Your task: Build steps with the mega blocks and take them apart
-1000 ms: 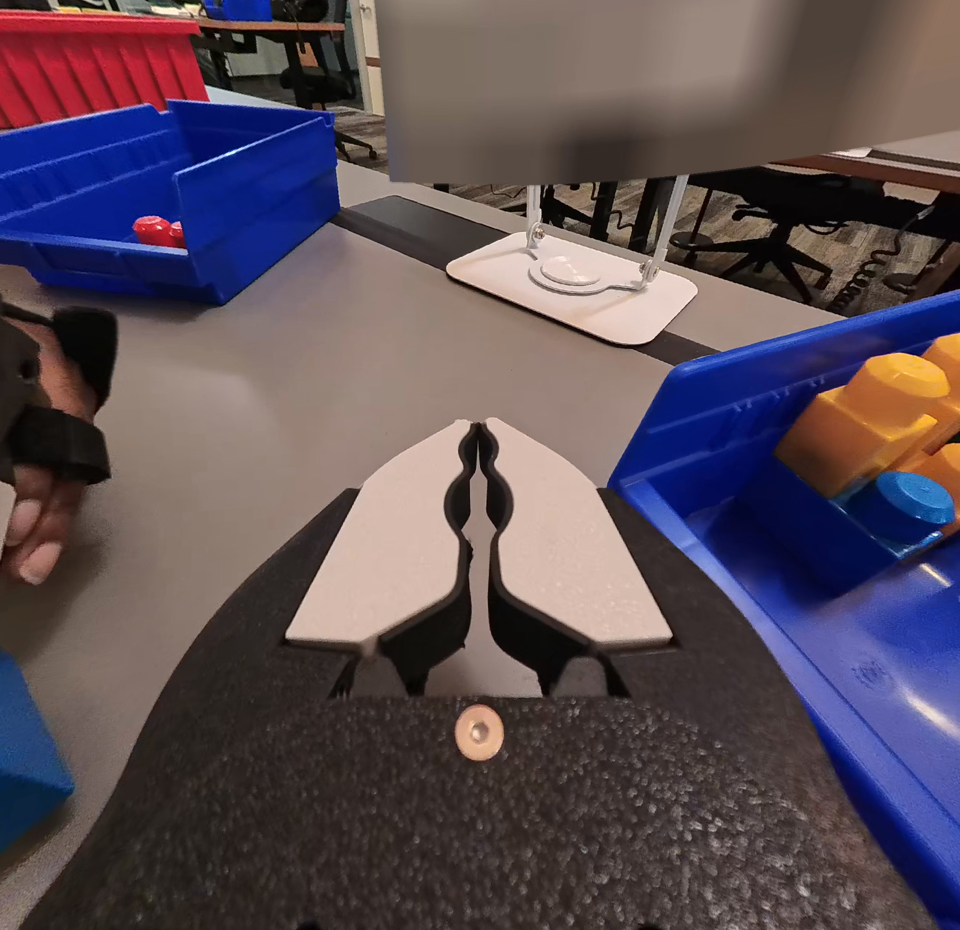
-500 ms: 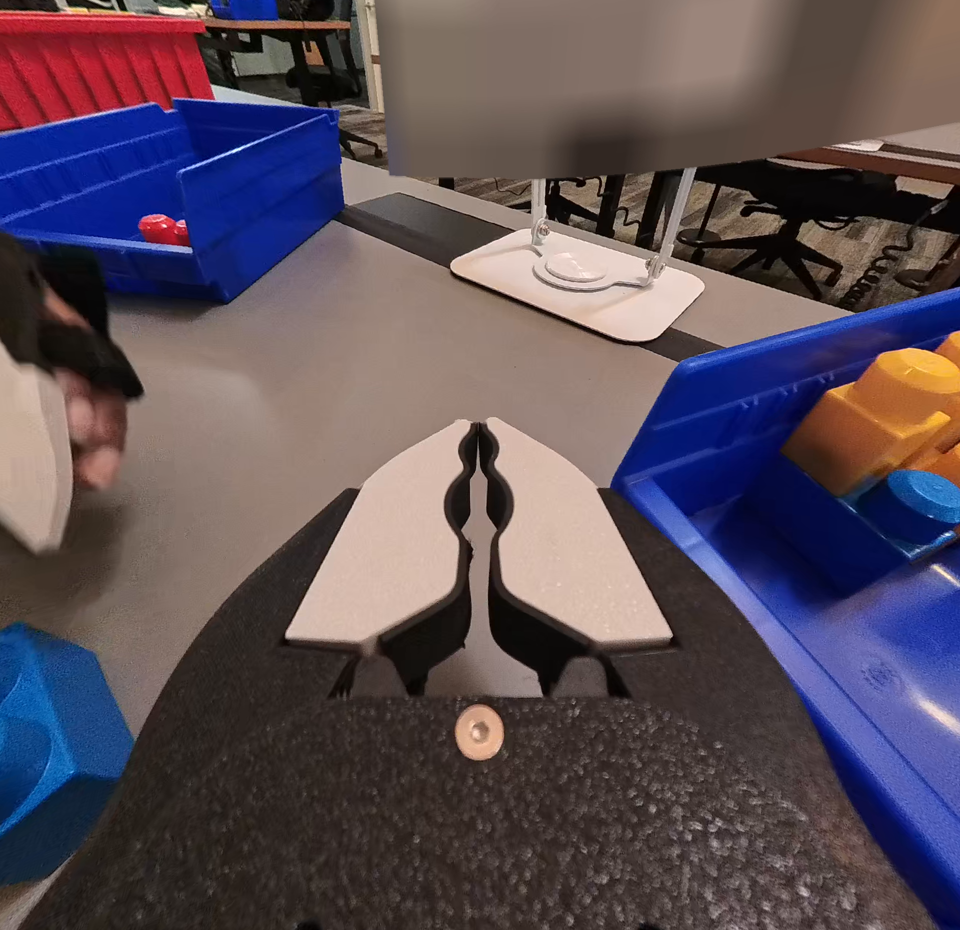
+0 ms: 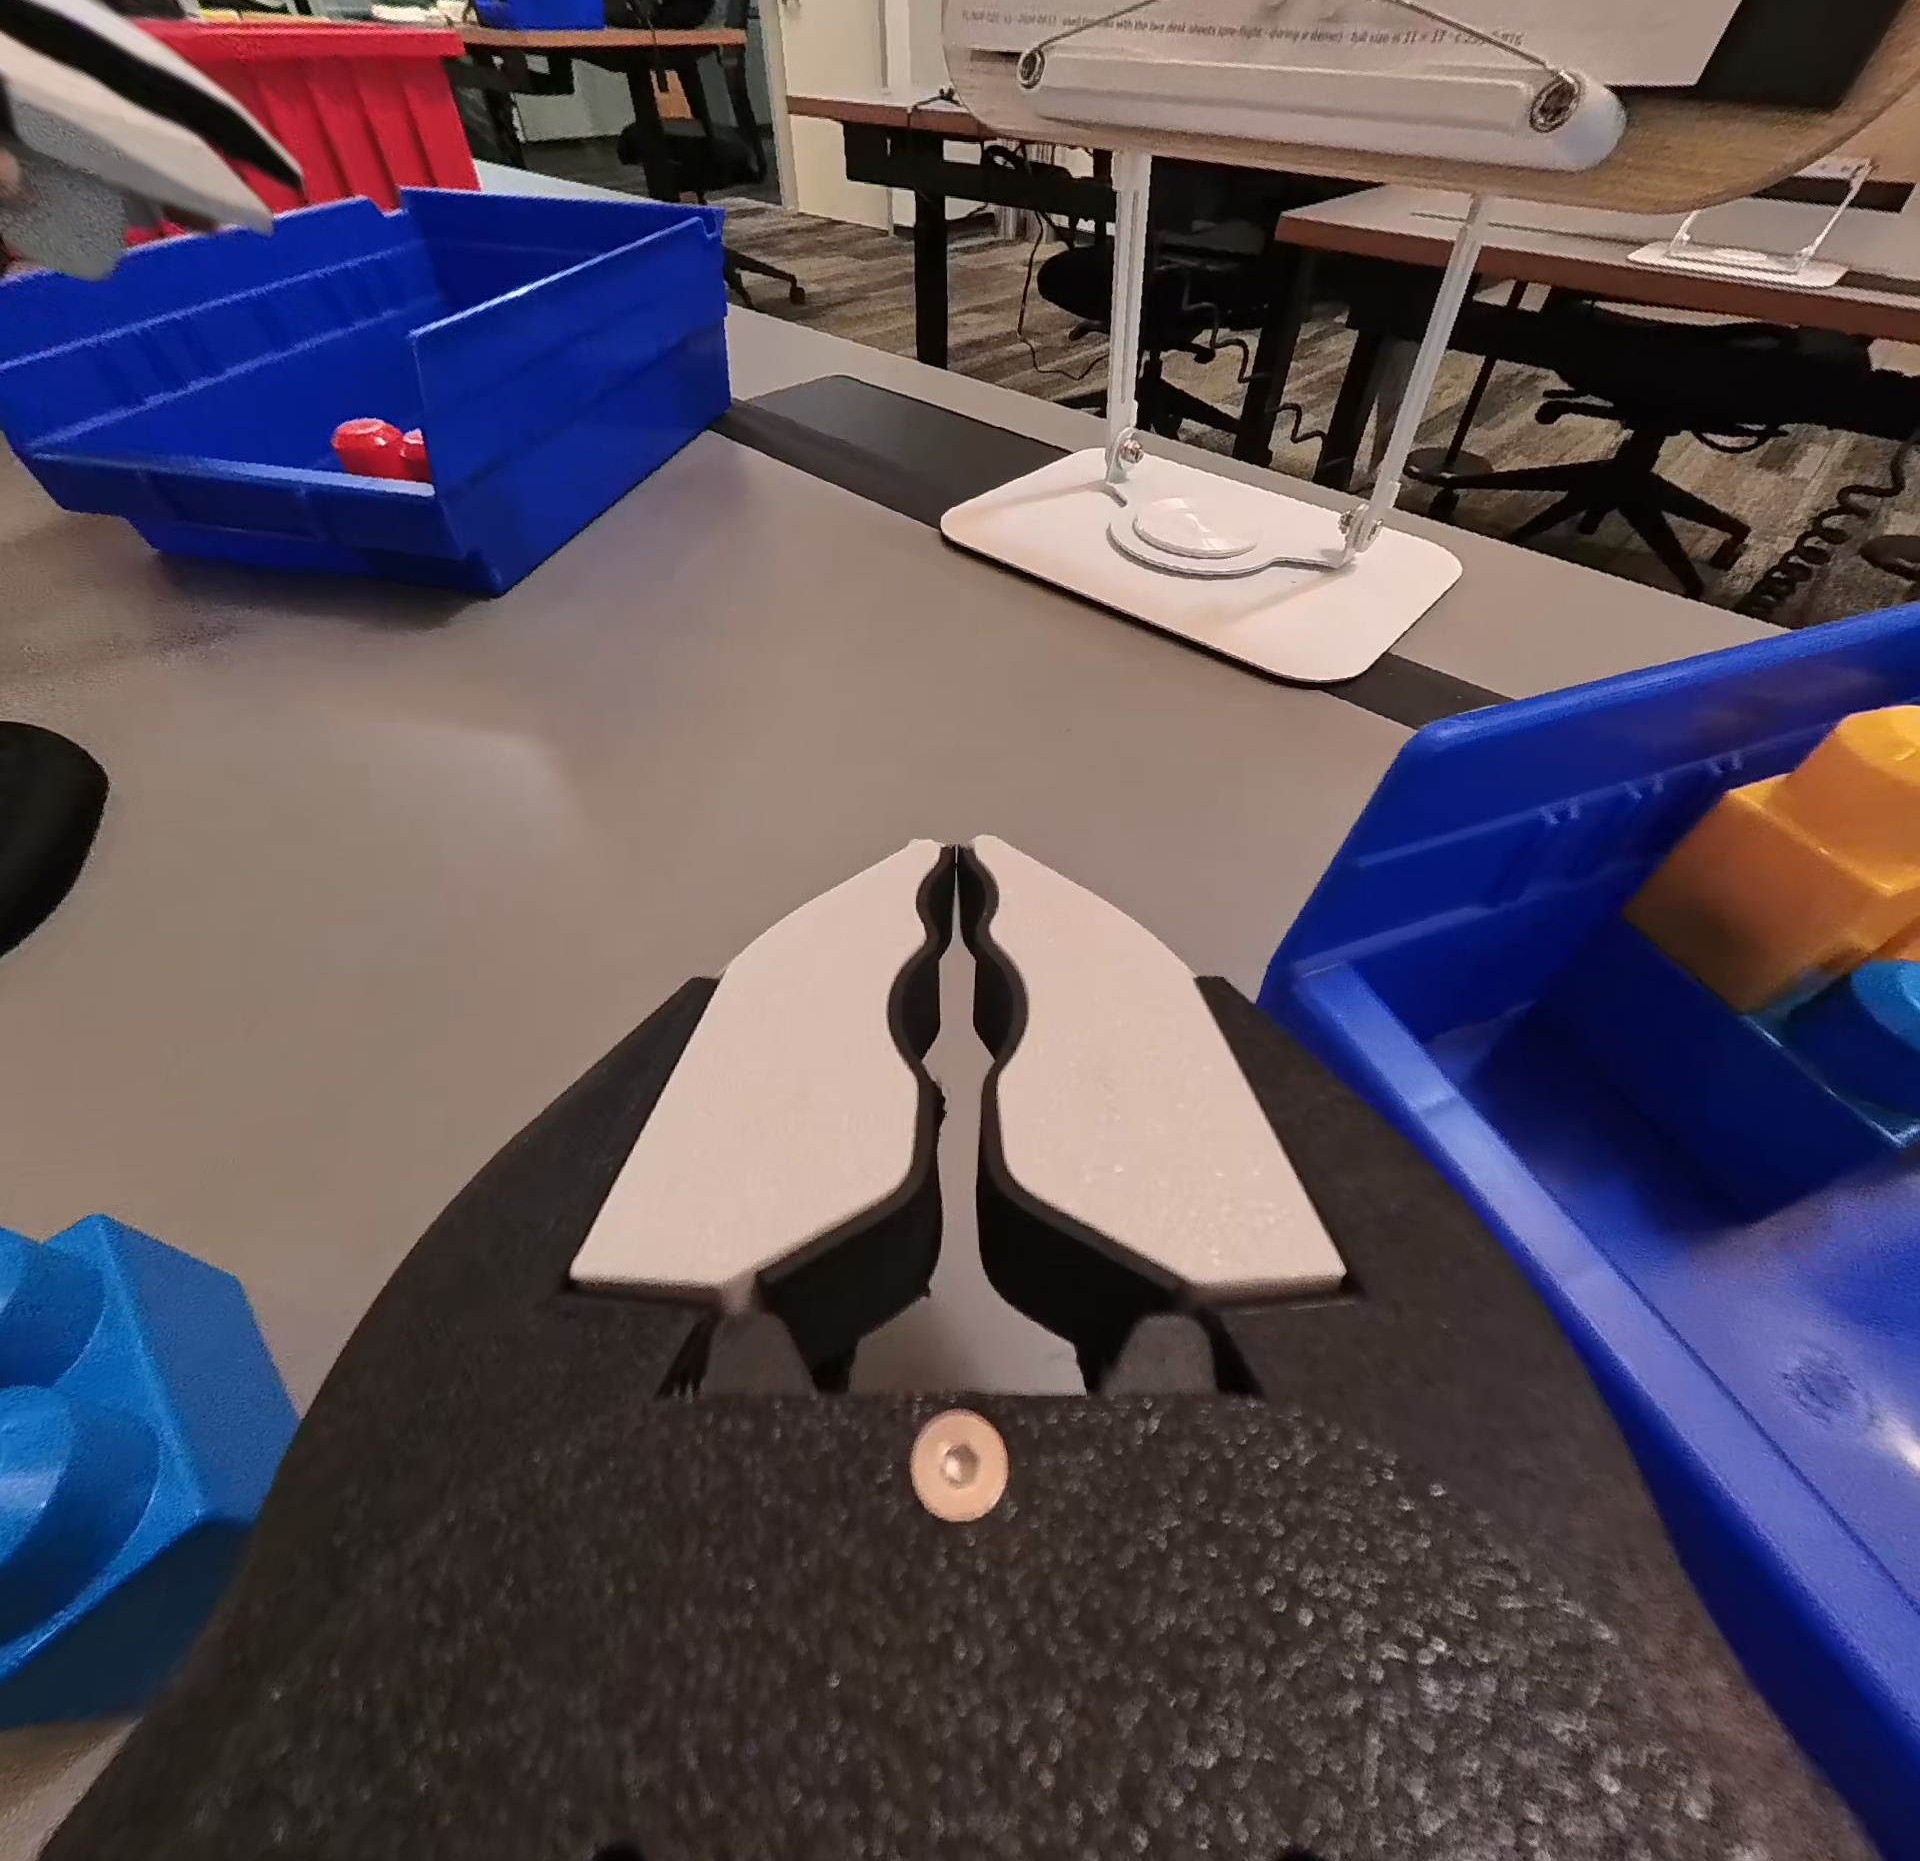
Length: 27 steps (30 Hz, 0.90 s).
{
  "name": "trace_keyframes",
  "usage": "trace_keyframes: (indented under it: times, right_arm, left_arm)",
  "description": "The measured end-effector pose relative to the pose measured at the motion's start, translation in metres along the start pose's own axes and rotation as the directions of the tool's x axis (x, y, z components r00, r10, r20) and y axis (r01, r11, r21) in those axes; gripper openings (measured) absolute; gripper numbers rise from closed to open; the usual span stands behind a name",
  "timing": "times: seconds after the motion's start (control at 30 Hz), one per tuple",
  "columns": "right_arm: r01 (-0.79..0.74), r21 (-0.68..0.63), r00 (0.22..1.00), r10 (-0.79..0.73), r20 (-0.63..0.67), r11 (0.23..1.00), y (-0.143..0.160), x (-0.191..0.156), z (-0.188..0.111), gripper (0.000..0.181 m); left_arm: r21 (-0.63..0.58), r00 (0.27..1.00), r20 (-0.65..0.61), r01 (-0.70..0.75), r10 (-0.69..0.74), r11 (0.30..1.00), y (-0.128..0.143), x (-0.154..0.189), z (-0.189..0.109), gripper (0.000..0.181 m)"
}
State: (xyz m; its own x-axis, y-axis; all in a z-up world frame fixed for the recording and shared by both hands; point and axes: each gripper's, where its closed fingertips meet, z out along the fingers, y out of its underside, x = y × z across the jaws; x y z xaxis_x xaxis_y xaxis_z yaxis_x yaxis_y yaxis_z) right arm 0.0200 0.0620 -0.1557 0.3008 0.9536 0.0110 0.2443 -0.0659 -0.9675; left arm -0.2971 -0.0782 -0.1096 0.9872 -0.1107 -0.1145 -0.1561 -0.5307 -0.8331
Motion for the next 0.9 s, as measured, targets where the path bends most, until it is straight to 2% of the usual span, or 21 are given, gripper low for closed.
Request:
trace_keyframes:
  times: [0.17,0.27,0.33,0.37,0.47,0.57,0.63,0.73,0.8,0.9]
  right_arm:
    - [0.002,-0.003,1.000,-0.002,0.003,1.000,0.001,0.000,0.000,0.000]
    - [-0.003,-0.006,1.000,0.003,0.002,1.000,0.001,0.001,0.000,0.000]
    - [-0.005,-0.006,1.000,0.005,0.001,1.000,0.002,0.001,0.000,0.000]
    - [-0.006,-0.006,1.000,0.006,0.001,1.000,0.002,0.001,0.000,0.000]
    - [-0.010,-0.006,1.000,0.010,0.001,1.000,0.002,0.002,-0.001,0.000]
    - [-0.013,-0.002,1.000,0.013,0.001,1.000,0.001,0.003,-0.001,0.000]
    - [-0.015,-0.002,1.000,0.015,0.004,1.000,0.001,0.002,-0.001,0.000]
    - [-0.012,-0.009,1.000,0.012,0.014,1.000,0.003,0.000,0.000,0.000]
    - [-0.003,-0.012,1.000,0.004,0.018,1.000,0.003,-0.002,0.001,0.000]
    - [0.013,-0.015,1.000,-0.013,0.017,1.000,0.004,-0.003,0.001,0.000]
  left_arm:
    - [-0.273,0.998,-0.063,-0.008,-0.009,0.962,0.050,-0.004,0.016,0.040]
    - [-0.361,0.997,-0.076,-0.019,-0.009,0.932,0.066,-0.003,0.025,0.040]
    - [-0.397,0.995,-0.094,-0.021,-0.018,0.918,0.073,-0.002,0.029,0.034]
    - [-0.406,0.994,-0.103,-0.025,-0.018,0.914,0.075,-0.001,0.031,0.028]
    - [-0.406,0.998,-0.056,-0.058,0.039,0.912,0.071,-0.008,0.029,0.029]
    - [-0.329,0.996,-0.018,-0.090,0.089,0.940,0.041,-0.003,0.009,0.028]
    - [-0.249,0.992,-0.029,-0.125,0.121,0.961,0.012,0.015,-0.009,0.028]
    - [-0.147,0.977,-0.138,-0.185,0.166,0.972,-0.023,0.069,-0.027,0.028]
    - [-0.126,0.954,-0.224,-0.233,0.201,0.964,-0.029,0.111,-0.028,0.029]
    - [-0.150,0.915,-0.346,-0.271,0.207,0.951,-0.017,0.167,-0.017,0.028]
